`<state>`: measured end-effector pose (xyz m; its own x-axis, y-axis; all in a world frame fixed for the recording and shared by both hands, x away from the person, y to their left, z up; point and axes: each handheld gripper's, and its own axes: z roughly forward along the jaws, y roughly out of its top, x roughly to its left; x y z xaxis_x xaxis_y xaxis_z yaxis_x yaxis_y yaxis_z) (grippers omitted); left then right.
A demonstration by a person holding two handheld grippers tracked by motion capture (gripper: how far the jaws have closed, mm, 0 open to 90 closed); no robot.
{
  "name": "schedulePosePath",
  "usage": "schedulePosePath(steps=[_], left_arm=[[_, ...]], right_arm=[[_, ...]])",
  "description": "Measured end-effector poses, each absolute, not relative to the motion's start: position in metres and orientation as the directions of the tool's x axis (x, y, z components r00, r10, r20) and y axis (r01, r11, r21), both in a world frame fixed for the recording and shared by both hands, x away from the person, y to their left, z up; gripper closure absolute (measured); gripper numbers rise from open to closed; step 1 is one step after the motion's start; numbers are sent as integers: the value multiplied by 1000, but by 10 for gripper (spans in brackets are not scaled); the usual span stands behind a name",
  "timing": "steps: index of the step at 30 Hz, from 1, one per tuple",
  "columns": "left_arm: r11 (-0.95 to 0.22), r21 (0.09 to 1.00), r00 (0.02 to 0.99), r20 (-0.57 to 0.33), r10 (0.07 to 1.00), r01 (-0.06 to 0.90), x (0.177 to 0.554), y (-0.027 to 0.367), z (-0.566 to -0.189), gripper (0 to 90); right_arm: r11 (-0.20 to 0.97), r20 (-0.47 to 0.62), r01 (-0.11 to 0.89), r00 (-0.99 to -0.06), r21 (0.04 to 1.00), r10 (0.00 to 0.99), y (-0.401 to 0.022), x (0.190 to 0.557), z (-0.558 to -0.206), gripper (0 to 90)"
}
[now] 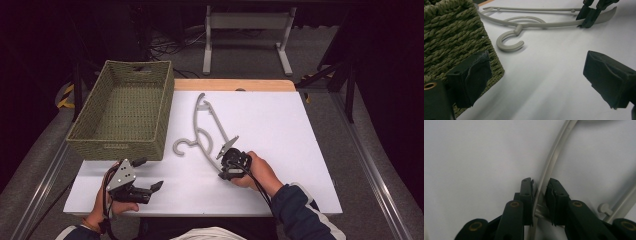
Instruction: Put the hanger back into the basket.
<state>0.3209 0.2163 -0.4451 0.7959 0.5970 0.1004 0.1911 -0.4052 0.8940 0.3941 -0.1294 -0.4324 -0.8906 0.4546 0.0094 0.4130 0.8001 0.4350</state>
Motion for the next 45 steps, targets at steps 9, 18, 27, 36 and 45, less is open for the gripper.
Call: schedulePosePath(steps=[9, 18, 27, 36, 45], left_arm=[[-396, 898, 817, 78, 572, 191, 320, 204, -445, 113], [-371, 907, 838, 38, 545, 200, 322, 181, -442, 159], [-204, 957, 848, -73, 525, 209, 351, 148, -422, 304], [-90, 972, 868, -150, 474, 217, 385, 115, -407, 465], [-48, 967, 892, -211, 400, 250, 404, 98, -412, 540]], right_arm=[[620, 142, 500, -834, 605, 534, -151, 397, -434, 835], [405, 268, 522, -801, 751, 535, -172, 401, -419, 835], [193, 321, 456, -815, 869, 482, -179, 398, -412, 835], [122, 296, 392, -834, 912, 465, -181, 389, -408, 835], [132, 268, 357, -857, 925, 440, -179, 384, -409, 834]])
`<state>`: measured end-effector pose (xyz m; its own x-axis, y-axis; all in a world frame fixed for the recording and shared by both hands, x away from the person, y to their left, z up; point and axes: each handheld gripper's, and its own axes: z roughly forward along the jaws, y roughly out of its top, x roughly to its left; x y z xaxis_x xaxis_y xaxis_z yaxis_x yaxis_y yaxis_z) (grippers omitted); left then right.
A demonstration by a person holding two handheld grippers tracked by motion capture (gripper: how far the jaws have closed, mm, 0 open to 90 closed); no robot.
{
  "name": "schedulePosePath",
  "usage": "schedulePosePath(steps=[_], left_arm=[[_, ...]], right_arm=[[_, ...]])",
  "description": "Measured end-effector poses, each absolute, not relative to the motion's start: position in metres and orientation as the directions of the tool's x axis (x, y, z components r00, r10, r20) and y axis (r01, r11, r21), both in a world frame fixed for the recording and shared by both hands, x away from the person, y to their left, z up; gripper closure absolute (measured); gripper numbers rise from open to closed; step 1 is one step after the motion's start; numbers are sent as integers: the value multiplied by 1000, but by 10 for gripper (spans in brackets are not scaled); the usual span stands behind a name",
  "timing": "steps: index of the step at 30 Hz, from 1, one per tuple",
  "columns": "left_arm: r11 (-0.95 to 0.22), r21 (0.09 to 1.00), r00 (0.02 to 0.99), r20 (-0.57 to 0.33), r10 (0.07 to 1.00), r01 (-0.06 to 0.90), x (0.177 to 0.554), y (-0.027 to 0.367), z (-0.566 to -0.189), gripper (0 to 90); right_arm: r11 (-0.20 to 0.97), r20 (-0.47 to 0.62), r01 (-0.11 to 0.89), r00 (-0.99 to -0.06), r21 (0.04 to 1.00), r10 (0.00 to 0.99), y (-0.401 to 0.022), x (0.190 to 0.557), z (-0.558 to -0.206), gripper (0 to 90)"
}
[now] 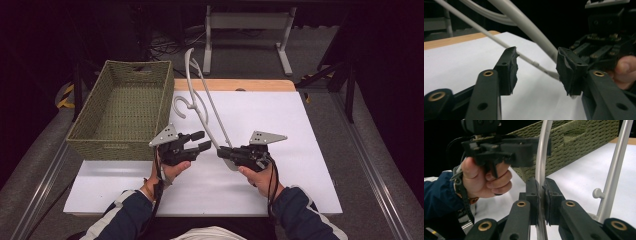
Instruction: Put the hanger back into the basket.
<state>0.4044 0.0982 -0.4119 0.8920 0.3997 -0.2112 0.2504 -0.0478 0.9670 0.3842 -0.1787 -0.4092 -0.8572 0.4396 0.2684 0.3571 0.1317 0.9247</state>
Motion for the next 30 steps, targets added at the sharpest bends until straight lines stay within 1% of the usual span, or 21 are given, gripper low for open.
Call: schedulePosePath(steps=[3, 5, 7, 9, 14, 18, 21, 27, 30], left_arm=[[-44, 969, 902, -209, 377, 243, 405, 97, -413, 542], [-45, 970, 908, -207, 363, 239, 405, 97, -412, 620], [-32, 971, 909, -209, 361, 236, 406, 97, -412, 613], [-18, 969, 908, -223, 354, 245, 408, 97, -413, 631], [8, 958, 904, -275, 329, 288, 412, 93, -416, 634], [-5, 963, 911, -253, 327, 269, 410, 92, -414, 650], [-12, 967, 913, -235, 334, 253, 408, 93, -410, 657], [-40, 978, 926, -179, 331, 203, 398, 93, -400, 741], [-62, 980, 929, -158, 336, 189, 394, 94, -396, 782]], right_arm=[[133, 268, 357, -858, 925, 439, -177, 384, -410, 834], [137, 271, 362, -856, 922, 440, -175, 385, -413, 833], [132, 281, 370, -855, 920, 436, -175, 385, -414, 833], [131, 278, 367, -854, 921, 440, -175, 386, -414, 832], [134, 271, 362, -854, 923, 444, -172, 387, -415, 830], [162, 228, 326, -869, 931, 440, -166, 383, -415, 829], [157, 222, 316, -874, 936, 433, -166, 382, -414, 827], [162, 212, 311, -869, 936, 446, -162, 378, -415, 782], [166, 216, 323, -860, 932, 463, -162, 376, -414, 738]])
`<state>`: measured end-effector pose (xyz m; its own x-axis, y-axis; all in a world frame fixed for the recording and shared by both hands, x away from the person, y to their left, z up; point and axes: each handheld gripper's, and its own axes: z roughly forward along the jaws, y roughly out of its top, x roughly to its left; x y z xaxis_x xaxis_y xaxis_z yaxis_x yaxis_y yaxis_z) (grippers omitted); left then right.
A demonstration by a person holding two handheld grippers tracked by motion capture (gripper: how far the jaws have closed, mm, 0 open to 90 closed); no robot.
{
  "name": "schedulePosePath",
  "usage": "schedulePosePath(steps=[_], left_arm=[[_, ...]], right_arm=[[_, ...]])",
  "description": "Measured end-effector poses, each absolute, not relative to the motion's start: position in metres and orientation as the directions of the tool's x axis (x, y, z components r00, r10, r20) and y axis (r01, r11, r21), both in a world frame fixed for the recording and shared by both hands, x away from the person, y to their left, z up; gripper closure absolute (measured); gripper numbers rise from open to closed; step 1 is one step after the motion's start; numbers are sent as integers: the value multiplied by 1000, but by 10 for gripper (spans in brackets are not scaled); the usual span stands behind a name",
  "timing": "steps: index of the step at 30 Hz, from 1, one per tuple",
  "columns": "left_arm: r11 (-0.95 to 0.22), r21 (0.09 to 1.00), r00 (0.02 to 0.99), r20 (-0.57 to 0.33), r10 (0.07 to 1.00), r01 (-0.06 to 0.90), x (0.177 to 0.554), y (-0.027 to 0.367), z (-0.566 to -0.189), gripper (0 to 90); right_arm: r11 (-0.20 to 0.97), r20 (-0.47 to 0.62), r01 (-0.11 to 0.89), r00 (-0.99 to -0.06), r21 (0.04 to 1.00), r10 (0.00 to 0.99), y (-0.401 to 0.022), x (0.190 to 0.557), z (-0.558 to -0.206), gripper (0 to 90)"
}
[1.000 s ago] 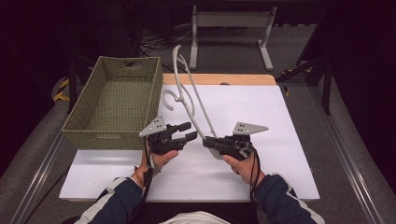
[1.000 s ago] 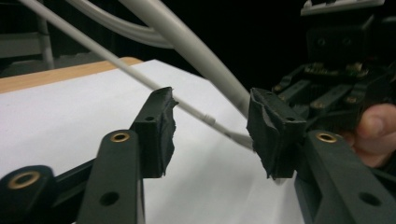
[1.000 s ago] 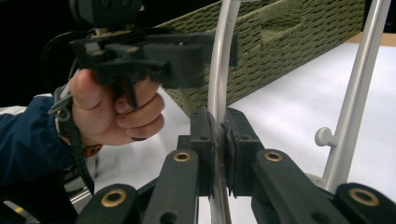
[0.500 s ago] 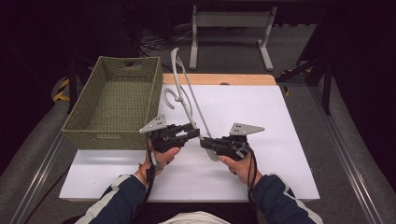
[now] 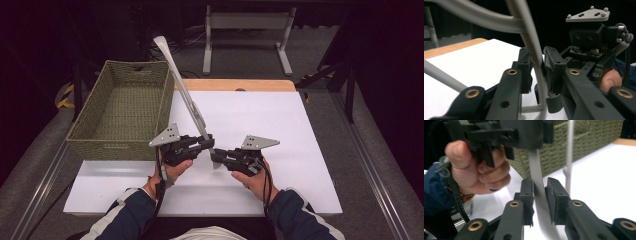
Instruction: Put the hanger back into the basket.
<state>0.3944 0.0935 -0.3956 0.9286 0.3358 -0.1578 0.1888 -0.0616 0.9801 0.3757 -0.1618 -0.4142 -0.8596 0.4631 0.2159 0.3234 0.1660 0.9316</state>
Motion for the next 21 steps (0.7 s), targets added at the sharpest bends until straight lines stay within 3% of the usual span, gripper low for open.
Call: schedulePosePath(steps=[2, 3, 5, 8, 13, 17, 21], left_arm=[[-89, 979, 923, -138, 360, 181, 393, 96, -394, 819], [-118, 981, 927, -101, 362, 153, 392, 96, -392, 820], [-125, 979, 927, -106, 360, 160, 389, 96, -390, 823], [-141, 977, 924, -96, 371, 159, 390, 96, -389, 823], [-219, 965, 900, -38, 435, 147, 387, 95, -385, 824], [-274, 953, 881, 13, 472, 133, 382, 95, -375, 824], [-304, 939, 857, 22, 515, 159, 378, 100, -363, 824]], right_arm=[[151, 218, 326, -848, 933, 484, -166, 372, -414, 734], [157, 211, 324, -845, 933, 491, -167, 369, -414, 719], [188, 175, 307, -843, 933, 509, -172, 364, -412, 660], [217, 138, 289, -839, 932, 527, -178, 359, -412, 642], [259, 86, 283, -811, 924, 579, -206, 356, -419, 559], [225, 115, 321, -770, 920, 627, -229, 357, -423, 535], [129, 211, 383, -725, 915, 655, -249, 359, -424, 515]])
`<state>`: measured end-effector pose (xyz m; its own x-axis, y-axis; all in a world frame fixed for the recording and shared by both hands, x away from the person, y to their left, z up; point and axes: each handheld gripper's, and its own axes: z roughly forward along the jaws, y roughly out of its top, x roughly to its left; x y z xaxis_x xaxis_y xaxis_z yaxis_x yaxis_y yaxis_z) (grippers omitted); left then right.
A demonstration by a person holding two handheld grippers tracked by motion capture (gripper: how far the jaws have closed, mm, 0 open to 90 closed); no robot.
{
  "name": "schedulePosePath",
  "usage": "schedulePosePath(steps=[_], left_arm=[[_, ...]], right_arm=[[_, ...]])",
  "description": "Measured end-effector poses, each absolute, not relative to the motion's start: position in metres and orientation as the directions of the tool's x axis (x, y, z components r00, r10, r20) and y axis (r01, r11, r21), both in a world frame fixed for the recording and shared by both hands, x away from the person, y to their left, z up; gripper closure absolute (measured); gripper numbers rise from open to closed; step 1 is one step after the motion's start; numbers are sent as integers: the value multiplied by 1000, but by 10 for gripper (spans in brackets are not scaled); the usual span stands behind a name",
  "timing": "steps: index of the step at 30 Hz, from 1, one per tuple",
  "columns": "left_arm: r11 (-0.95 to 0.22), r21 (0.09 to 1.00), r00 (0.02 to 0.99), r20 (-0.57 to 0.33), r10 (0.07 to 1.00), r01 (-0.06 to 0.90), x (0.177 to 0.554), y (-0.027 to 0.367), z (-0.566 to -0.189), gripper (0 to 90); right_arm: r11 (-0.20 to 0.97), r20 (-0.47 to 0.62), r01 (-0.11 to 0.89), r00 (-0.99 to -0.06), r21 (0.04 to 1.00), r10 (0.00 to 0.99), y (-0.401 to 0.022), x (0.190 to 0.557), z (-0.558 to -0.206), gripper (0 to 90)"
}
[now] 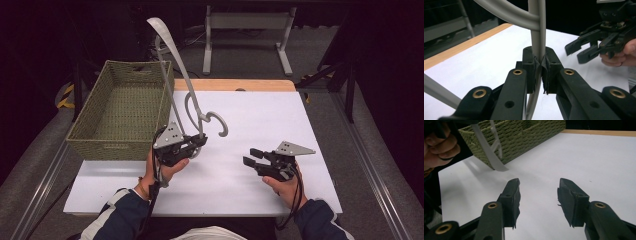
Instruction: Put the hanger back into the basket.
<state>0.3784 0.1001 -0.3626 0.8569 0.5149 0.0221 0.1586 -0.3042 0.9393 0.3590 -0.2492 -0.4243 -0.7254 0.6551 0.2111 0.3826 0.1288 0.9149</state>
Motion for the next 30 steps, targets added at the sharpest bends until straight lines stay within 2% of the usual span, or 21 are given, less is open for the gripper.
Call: schedulePosePath(steps=[5, 9, 15, 20, 25, 30], left_arm=[[-344, 925, 832, 60, 552, 161, 376, 107, -341, 824], [-324, 933, 813, 64, 578, 157, 374, 117, -321, 825], [-362, 917, 783, 99, 614, 168, 379, 128, -303, 824], [-375, 908, 761, 106, 639, 188, 386, 139, -294, 824], [-374, 902, 755, 88, 650, 218, 395, 156, -289, 822], [-357, 902, 745, 63, 664, 242, 399, 170, -279, 818]], right_arm=[[108, 211, 375, -711, 921, 671, -258, 360, -421, 508], [106, 190, 352, -707, 930, 681, -261, 360, -418, 499], [77, 172, 329, -664, 941, 727, -265, 359, -412, 445], [170, 55, 270, -665, 948, 745, -257, 357, -410, 397], [225, 22, 276, -675, 935, 737, -249, 360, -416, 378], [224, 29, 285, -674, 932, 738, -247, 362, -418, 368]])
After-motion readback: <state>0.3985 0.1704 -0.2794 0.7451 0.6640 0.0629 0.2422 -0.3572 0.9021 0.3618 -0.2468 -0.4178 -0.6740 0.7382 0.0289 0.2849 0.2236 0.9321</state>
